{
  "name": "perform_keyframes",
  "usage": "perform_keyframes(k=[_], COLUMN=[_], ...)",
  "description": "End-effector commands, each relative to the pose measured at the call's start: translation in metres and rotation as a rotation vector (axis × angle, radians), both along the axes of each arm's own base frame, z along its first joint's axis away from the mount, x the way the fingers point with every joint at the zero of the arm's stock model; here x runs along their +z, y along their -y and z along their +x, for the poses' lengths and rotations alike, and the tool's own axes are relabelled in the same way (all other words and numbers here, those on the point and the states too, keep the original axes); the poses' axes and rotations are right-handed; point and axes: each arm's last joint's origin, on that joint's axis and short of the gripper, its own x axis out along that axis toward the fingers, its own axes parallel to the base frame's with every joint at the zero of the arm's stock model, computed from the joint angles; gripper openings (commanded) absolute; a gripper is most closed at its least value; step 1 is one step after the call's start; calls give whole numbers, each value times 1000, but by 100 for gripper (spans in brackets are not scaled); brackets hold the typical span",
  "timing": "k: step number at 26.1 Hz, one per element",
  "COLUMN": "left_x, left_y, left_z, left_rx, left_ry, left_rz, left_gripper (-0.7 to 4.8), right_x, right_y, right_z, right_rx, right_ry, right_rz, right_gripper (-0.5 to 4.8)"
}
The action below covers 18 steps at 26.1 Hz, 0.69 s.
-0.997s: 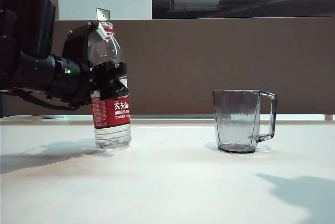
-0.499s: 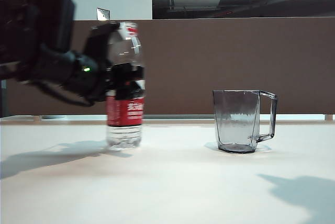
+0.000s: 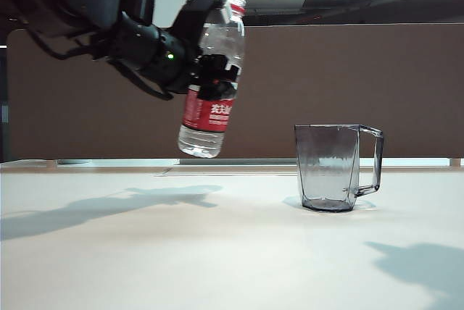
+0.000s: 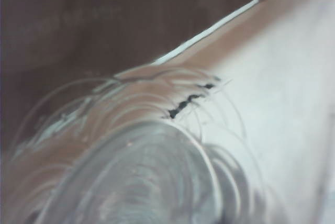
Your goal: Pick up the mineral water bottle with the left hand on the table and pour water into the mug until it's half full.
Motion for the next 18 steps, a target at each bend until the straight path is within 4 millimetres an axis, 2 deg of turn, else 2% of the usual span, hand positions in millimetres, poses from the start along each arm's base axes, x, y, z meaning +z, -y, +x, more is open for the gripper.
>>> perform_keyframes(k=[1, 8, 13, 18], left_x=[8, 5, -11, -17], left_y=[9, 25, 37, 41], left_z=[7, 8, 8, 10], left_rx=[-23, -82, -122, -136], left_ry=[48, 161, 171, 182], left_rz=[23, 160, 232, 267], left_gripper=[161, 161, 161, 161], right_x=[3, 3, 3, 3], right_y=[1, 1, 1, 1], right_z=[0, 0, 0, 0], right_rx=[-29, -32, -32, -33], right_ry=[15, 14, 14, 10], right_rz=[4, 3, 3, 9], right_gripper=[-2, -2, -2, -2])
